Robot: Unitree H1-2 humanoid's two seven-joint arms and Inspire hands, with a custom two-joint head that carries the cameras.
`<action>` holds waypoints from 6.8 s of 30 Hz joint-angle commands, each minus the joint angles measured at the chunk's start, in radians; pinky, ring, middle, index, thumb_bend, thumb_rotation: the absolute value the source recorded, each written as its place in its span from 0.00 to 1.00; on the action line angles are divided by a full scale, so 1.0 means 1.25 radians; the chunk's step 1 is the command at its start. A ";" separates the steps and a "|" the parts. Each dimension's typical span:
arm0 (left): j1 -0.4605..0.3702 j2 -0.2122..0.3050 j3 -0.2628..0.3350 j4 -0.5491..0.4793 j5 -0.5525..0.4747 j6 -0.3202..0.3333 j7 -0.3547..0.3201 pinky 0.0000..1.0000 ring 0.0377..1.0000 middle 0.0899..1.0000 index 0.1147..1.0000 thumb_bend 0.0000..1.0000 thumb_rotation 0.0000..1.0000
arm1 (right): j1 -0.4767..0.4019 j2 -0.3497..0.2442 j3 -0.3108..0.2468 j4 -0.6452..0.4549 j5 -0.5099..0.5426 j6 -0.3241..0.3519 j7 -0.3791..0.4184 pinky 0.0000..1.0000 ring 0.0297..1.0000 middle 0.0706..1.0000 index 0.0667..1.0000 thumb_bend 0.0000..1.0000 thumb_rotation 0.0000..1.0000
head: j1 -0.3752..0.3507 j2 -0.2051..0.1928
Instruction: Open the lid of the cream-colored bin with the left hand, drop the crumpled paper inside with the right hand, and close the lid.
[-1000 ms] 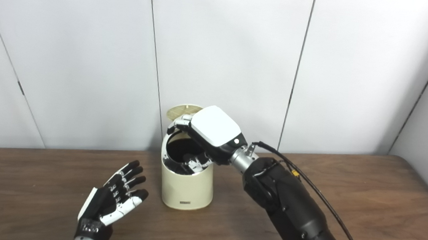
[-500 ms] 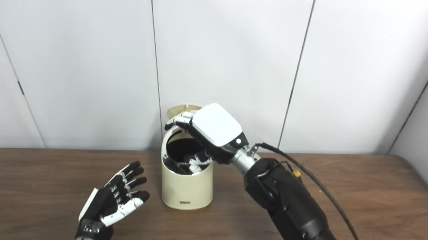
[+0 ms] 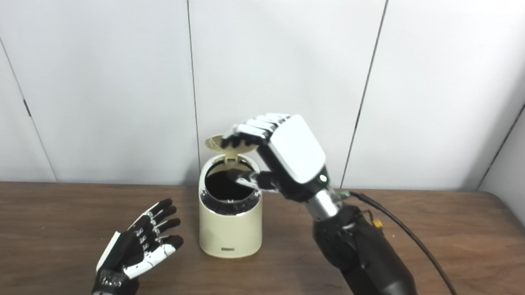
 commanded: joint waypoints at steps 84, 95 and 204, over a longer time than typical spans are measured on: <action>-0.273 0.161 -0.057 -0.085 0.210 0.062 -0.027 0.83 0.95 0.94 0.93 0.97 0.27 | 0.301 0.162 -0.318 -0.041 0.689 0.120 0.471 0.55 0.60 0.72 0.72 0.79 0.21 | 0.059 -0.014; -0.342 0.153 -0.091 -0.039 0.228 0.069 -0.041 0.86 0.98 1.00 0.98 0.98 0.29 | 0.297 0.172 -0.317 -0.043 0.675 0.106 0.468 0.55 0.58 0.72 0.71 0.77 0.19 | 0.050 -0.019; -0.303 0.247 -0.315 -0.061 0.740 -0.108 -0.027 1.00 0.93 0.75 0.75 0.97 0.39 | 0.305 0.233 -0.307 -0.151 0.665 0.237 0.444 0.49 0.57 0.73 0.71 0.77 0.21 | -0.005 0.012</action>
